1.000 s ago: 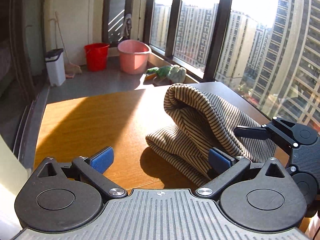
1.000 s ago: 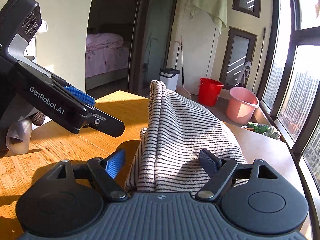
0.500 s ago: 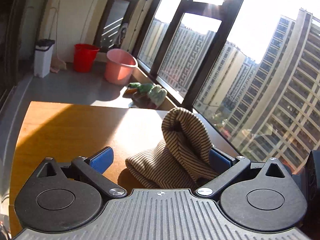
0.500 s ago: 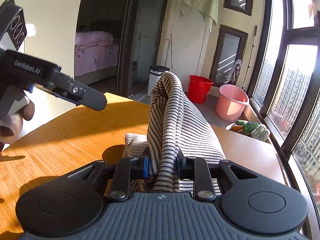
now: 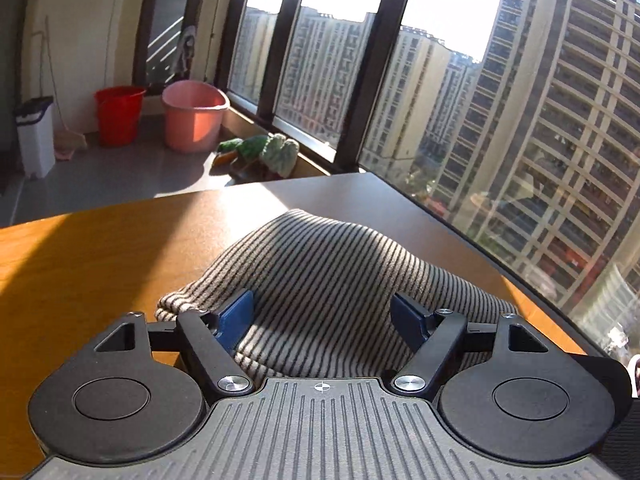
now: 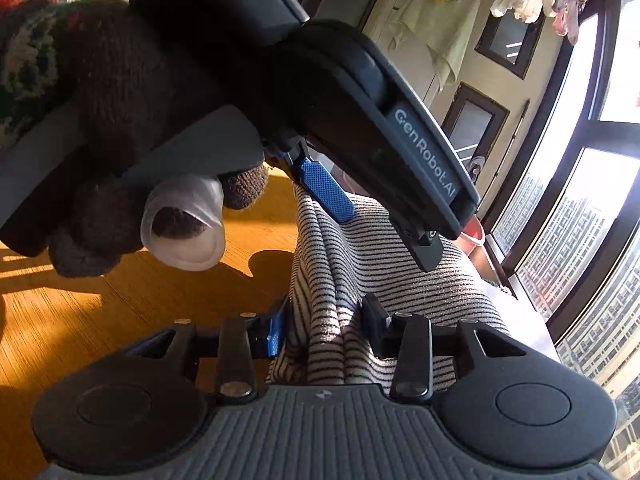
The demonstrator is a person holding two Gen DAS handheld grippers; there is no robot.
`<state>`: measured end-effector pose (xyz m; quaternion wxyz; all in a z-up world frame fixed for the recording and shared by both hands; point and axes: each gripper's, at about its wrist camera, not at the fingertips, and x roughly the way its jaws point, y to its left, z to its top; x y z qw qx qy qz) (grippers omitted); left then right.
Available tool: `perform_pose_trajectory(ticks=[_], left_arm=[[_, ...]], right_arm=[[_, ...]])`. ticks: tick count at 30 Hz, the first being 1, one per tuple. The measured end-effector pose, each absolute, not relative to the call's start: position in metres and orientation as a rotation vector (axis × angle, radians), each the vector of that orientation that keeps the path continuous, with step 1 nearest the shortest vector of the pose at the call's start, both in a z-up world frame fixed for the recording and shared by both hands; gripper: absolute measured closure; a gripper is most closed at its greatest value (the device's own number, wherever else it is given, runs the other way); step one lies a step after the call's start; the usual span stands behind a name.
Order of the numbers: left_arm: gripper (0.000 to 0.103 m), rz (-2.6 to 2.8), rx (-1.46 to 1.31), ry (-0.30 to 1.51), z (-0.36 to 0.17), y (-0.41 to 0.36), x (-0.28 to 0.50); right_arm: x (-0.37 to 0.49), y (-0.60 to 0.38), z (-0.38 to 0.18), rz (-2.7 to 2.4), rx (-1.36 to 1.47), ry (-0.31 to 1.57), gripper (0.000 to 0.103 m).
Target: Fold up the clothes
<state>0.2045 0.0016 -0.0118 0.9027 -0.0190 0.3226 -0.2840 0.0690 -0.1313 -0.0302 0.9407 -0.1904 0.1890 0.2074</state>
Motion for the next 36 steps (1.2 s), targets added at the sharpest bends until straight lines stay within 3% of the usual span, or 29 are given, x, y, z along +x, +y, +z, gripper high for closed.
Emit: perform_pose_trajectory(ticks=[10, 15, 23, 26, 28, 29, 32, 33, 34, 36], left_arm=[[0.020, -0.596, -0.067, 0.684, -0.017, 0.013, 0.214], [0.015, -0.595, -0.078, 0.681, -0.021, 0.015, 0.213], [0.010, -0.589, -0.086, 0.676, -0.026, 0.018, 0.213], [0.010, -0.584, -0.082, 0.672, -0.026, 0.019, 0.212], [0.010, -0.581, -0.079, 0.669, -0.026, 0.019, 0.212], [0.010, -0.579, -0.078, 0.668, -0.025, 0.019, 0.212], [0.010, -0.574, -0.074, 0.664, -0.025, 0.020, 0.211], [0.010, -0.572, -0.072, 0.663, -0.025, 0.020, 0.211], [0.010, -0.571, -0.071, 0.662, -0.025, 0.020, 0.211], [0.010, -0.567, -0.068, 0.659, -0.025, 0.021, 0.210]], right_arm=[[0.072, -0.202, 0.006, 0.461, -0.057, 0.374, 0.057], [0.094, -0.205, -0.025, 0.491, 0.048, 0.526, 0.058], [0.090, -0.213, -0.020, 0.539, 0.067, 0.536, 0.059], [0.087, -0.234, -0.003, 0.515, 0.104, 0.486, 0.050], [0.087, -0.249, 0.007, 0.458, 0.121, 0.437, 0.036], [0.088, -0.256, 0.010, 0.417, 0.125, 0.410, 0.034], [0.107, -0.268, 0.002, 0.340, 0.143, 0.428, 0.035], [0.114, -0.267, -0.008, 0.348, 0.153, 0.478, 0.041], [0.122, -0.264, -0.018, 0.360, 0.162, 0.531, 0.054], [0.115, -0.246, -0.032, 0.377, 0.091, 0.555, 0.053]])
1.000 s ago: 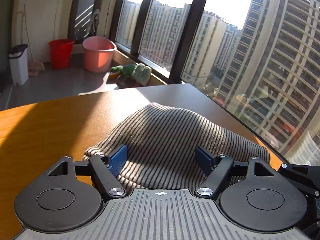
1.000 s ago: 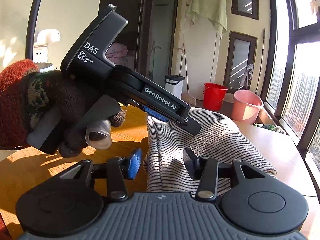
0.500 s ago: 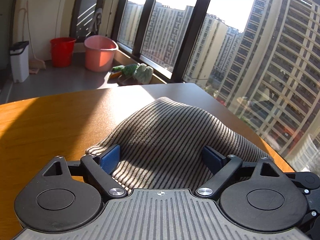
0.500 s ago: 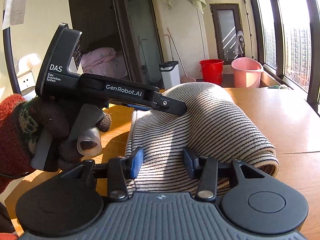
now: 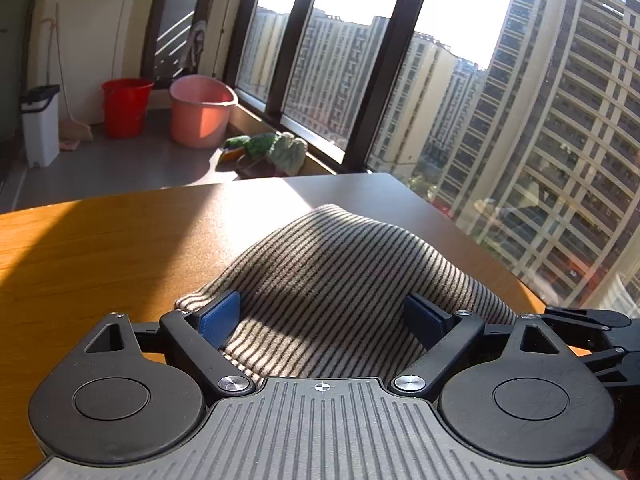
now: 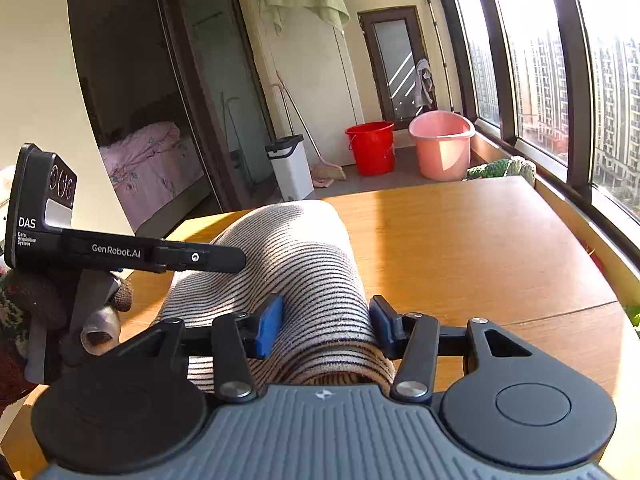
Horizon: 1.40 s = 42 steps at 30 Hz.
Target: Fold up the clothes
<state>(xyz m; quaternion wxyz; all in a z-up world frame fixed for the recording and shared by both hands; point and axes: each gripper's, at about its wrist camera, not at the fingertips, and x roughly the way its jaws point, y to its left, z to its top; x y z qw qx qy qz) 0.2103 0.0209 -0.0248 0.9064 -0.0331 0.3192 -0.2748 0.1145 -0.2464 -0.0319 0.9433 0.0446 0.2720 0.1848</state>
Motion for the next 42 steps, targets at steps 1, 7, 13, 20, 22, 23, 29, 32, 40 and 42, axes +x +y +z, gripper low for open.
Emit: perform_pose_trajectory(ticks=[1, 7, 13, 20, 22, 23, 29, 32, 40, 42], left_arm=[[0.010, -0.566, -0.067, 0.658, -0.025, 0.021, 0.210], [0.012, -0.536, -0.115, 0.657, -0.017, 0.033, 0.210], [0.014, -0.548, -0.223, 0.652, -0.003, 0.060, 0.176], [0.021, -0.518, -0.376, 0.675, -0.024, 0.093, 0.154], [0.028, -0.506, -0.421, 0.680, -0.031, 0.103, 0.148], [0.030, -0.500, -0.443, 0.682, -0.034, 0.108, 0.145], [0.040, -0.468, -0.521, 0.685, -0.048, 0.130, 0.143], [0.039, -0.489, -0.540, 0.673, -0.052, 0.134, 0.139], [0.039, -0.532, -0.615, 0.661, -0.064, 0.141, 0.133], [0.038, -0.530, -0.631, 0.620, -0.055, 0.150, 0.131]], right_arm=[[0.110, -0.237, -0.038, 0.384, 0.051, 0.562, 0.049], [0.098, -0.216, -0.033, 0.446, -0.055, 0.590, 0.041], [0.105, -0.280, 0.004, 0.534, 0.202, 0.565, 0.041], [0.094, -0.266, 0.006, 0.492, 0.055, 0.503, 0.043], [0.078, -0.233, -0.001, 0.557, -0.093, 0.496, 0.041], [0.070, -0.216, -0.004, 0.591, -0.170, 0.492, 0.040], [0.054, -0.134, -0.038, 0.614, -0.585, 0.418, 0.028], [0.061, -0.124, -0.034, 0.614, -0.633, 0.387, 0.061], [0.112, -0.151, 0.045, 0.735, -0.106, 0.452, 0.084], [0.119, -0.141, 0.035, 0.753, -0.128, 0.484, 0.084]])
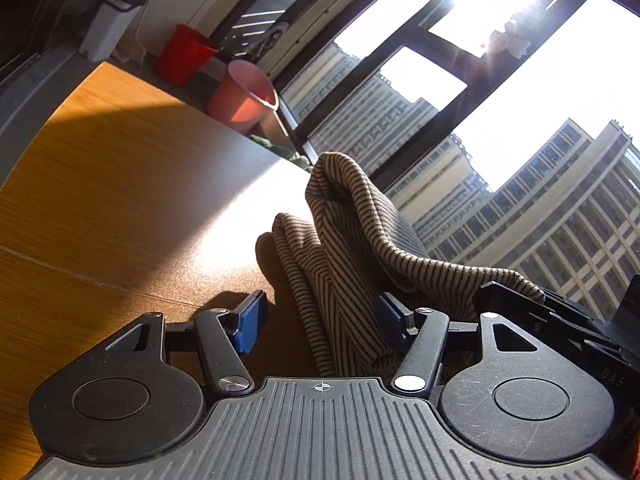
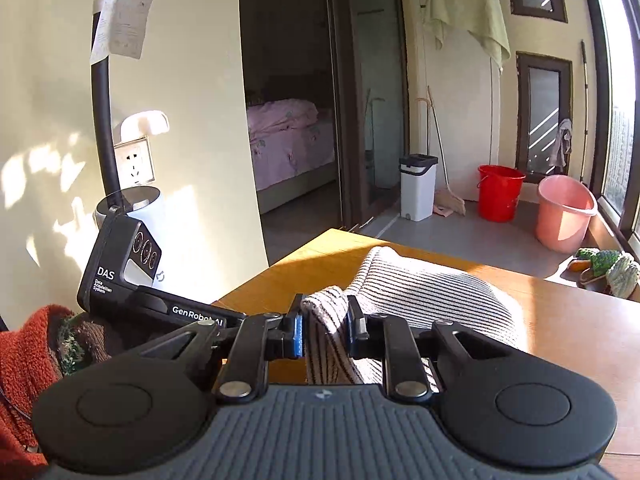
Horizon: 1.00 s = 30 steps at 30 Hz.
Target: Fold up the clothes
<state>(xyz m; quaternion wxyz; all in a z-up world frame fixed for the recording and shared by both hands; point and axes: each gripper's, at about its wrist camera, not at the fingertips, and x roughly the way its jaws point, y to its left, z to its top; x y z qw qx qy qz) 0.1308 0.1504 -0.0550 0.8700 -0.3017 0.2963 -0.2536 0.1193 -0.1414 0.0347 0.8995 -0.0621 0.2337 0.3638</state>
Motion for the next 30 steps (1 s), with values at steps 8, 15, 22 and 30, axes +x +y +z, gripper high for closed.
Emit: perform_pose_trajectory(ticks=[8, 15, 22, 30], left_arm=[[0.036, -0.654, -0.512, 0.540, -0.012, 0.120, 0.145], [0.042, -0.587, -0.325, 0.653, -0.037, 0.071, 0.184], [0.035, -0.598, -0.408, 0.716, -0.057, 0.073, 0.196], [0.035, -0.564, -0.361, 0.659, -0.049, 0.080, 0.183]], right_arm=[[0.100, -0.096, -0.031, 0.711, -0.381, 0.503, 0.077], [0.081, -0.140, 0.003, 0.761, -0.358, 0.469, 0.019], [0.127, -0.200, 0.023, 0.555, -0.160, 0.503, 0.000], [0.210, -0.221, -0.017, 0.340, 0.039, 0.698, 0.000]])
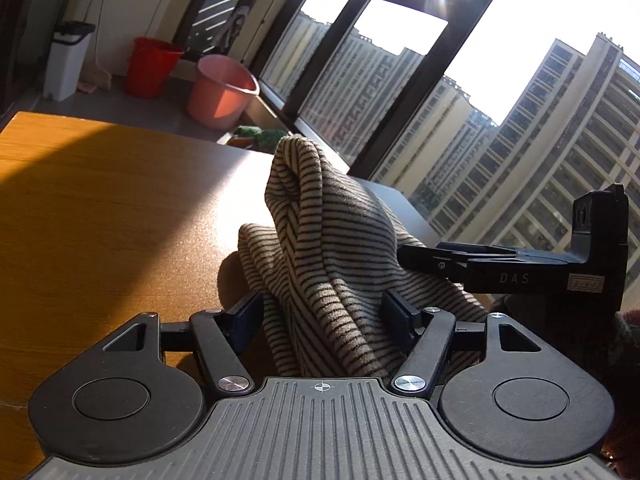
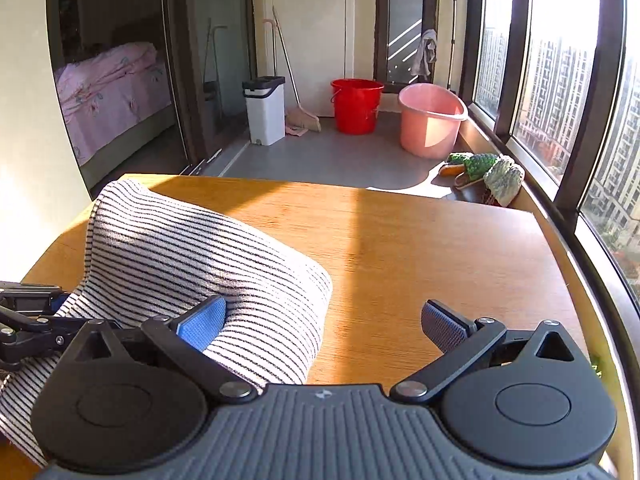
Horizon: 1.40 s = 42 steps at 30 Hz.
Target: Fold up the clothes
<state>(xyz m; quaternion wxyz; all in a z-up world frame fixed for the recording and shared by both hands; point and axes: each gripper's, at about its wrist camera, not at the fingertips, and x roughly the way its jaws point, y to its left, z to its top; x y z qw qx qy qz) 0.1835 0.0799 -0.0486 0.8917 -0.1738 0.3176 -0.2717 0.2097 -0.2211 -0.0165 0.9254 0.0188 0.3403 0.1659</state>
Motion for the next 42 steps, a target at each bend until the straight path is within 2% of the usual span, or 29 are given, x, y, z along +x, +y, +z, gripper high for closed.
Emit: perform_pose_trajectory(ticks=[2, 6, 11, 21, 24, 30, 33, 38, 42], left_arm=[[0.035, -0.587, -0.376, 0.626, -0.041, 0.086, 0.177], [0.034, -0.631, -0.375, 0.572, -0.027, 0.091, 0.170], [0.032, -0.460, -0.163, 0.599, -0.036, 0.072, 0.171], [0.028, -0.470, -0.165, 0.588, -0.034, 0.065, 0.178], [0.028, -0.468, -0.169, 0.586, -0.034, 0.066, 0.181], [0.025, -0.480, -0.194, 0.591, -0.036, 0.070, 0.184], [0.022, -0.484, -0.196, 0.594, -0.038, 0.072, 0.187], [0.014, -0.470, -0.198, 0.595, -0.042, 0.075, 0.187], [0.012, -0.462, -0.210, 0.599, -0.044, 0.075, 0.190]], right_arm=[[0.230, -0.226, -0.026, 0.285, 0.088, 0.745, 0.000], [0.218, -0.213, -0.021, 0.235, -0.038, 0.695, 0.000], [0.215, -0.191, 0.005, 0.236, -0.146, 0.636, 0.000], [0.244, -0.110, 0.042, 0.337, -0.369, 0.603, 0.000], [0.258, -0.085, 0.018, 0.298, -0.525, 0.646, 0.000], [0.277, -0.097, -0.005, 0.229, -0.488, 0.684, 0.000], [0.268, -0.108, 0.006, 0.248, -0.414, 0.669, 0.000], [0.223, -0.149, 0.033, 0.243, -0.247, 0.601, 0.000], [0.192, -0.182, 0.013, 0.145, -0.269, 0.609, 0.000]])
